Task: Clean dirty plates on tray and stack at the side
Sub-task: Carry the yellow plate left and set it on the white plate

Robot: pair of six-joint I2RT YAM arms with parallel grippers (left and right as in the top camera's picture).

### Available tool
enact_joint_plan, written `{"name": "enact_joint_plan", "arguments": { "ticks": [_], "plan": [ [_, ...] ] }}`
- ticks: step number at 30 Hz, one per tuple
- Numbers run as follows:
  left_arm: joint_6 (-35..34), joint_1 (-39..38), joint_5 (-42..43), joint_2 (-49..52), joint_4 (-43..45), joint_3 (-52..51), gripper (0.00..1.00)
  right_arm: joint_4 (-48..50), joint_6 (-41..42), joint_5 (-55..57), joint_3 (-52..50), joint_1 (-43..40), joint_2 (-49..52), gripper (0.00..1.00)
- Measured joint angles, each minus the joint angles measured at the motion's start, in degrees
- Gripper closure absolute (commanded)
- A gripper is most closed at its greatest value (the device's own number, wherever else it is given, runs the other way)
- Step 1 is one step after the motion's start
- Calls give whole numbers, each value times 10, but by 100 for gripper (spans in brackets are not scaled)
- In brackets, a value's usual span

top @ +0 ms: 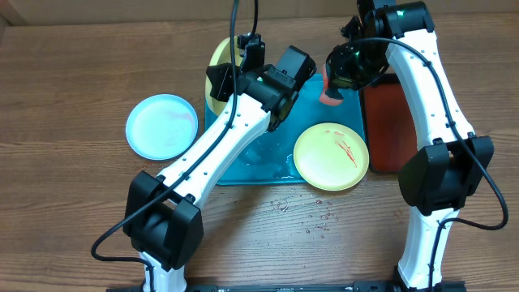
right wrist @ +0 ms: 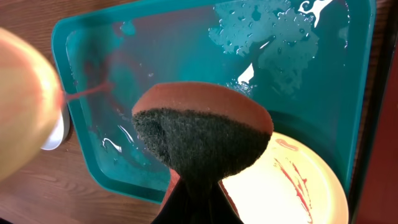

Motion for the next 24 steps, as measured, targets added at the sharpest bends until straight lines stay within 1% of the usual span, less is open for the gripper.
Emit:
{"name": "enact_joint_plan", "arguments": {
  "ticks": [3,7,17,19,21,24],
  "plan": [
    [0,-6,-37,0,0,0,96,0,0,0,0,0,0,96],
    [0,-17,-61,0,0,0,96,-1,0,0,0,0,0,96],
    [0,-23,-71,0,0,0,96,-2,0,0,0,0,0,96],
    [0,-23,-58,0,-4,0,96,-2,0,0,0,0,0,96],
    [-4,-21,-21,0,-21,0,95,-2,0,0,0,0,0,96],
    [-9,-5,74,0,-48,0,95,-5,0,0,0,0,0,96]
  ]
}}
